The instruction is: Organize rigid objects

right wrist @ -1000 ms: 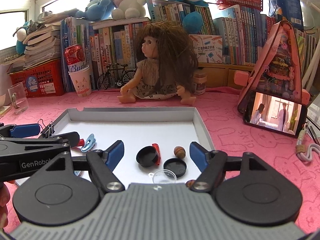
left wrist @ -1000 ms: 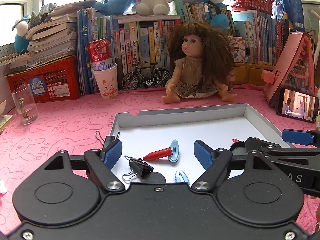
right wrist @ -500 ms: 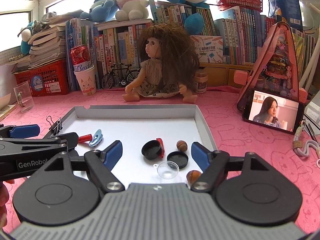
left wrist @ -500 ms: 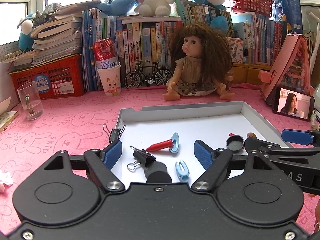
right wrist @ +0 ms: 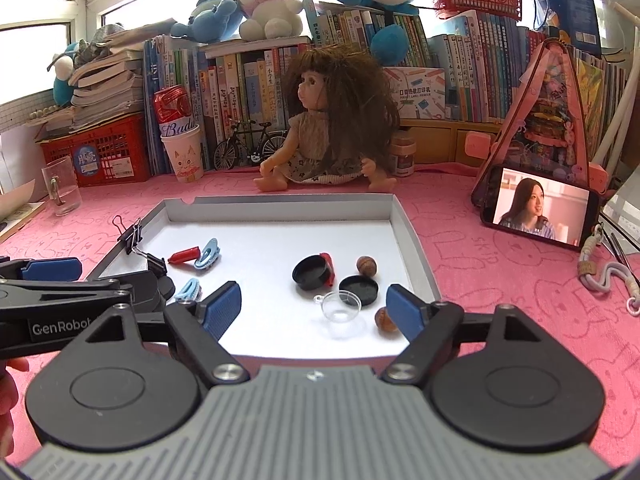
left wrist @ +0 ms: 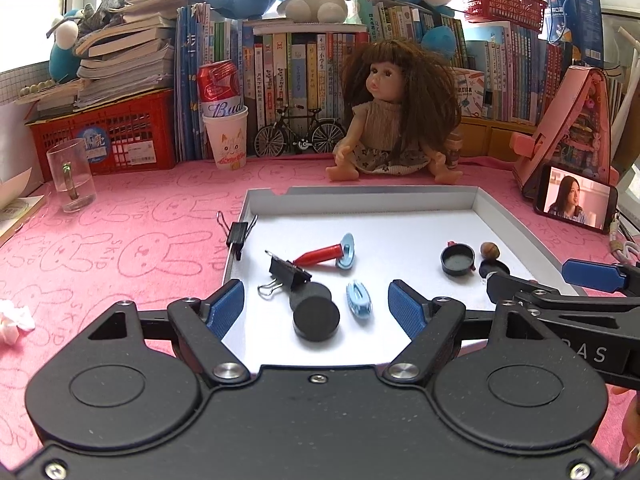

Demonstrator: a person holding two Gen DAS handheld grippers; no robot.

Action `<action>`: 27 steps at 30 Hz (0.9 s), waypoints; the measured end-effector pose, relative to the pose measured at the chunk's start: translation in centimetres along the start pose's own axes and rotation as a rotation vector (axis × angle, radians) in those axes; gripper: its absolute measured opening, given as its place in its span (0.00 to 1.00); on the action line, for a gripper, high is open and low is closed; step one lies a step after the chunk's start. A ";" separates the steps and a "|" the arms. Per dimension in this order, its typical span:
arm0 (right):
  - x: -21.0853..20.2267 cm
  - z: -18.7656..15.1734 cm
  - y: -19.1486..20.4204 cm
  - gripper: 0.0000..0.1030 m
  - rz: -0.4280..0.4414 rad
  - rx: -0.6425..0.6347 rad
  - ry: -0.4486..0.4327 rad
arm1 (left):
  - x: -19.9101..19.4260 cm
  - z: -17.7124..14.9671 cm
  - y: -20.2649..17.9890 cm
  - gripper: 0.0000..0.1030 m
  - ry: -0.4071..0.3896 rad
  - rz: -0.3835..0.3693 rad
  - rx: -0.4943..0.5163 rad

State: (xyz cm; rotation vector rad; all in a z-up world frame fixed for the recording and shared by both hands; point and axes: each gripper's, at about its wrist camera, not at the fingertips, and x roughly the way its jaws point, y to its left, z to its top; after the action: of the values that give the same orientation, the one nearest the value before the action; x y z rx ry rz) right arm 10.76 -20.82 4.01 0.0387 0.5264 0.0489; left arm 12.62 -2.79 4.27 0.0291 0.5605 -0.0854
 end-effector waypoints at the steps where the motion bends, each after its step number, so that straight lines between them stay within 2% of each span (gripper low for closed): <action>1: -0.1 -0.1 0.0 0.85 0.001 0.001 0.001 | -0.2 -0.1 0.0 0.75 0.001 0.000 0.001; 27: -1.2 -2.1 -0.3 0.87 -0.010 0.000 0.020 | -1.4 -2.5 -0.2 0.79 0.032 -0.011 0.020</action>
State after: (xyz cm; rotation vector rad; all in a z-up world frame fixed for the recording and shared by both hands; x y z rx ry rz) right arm 8.66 -21.09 2.80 0.0354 0.5465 0.0394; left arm 10.12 -2.73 2.89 0.0471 0.5913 -0.1018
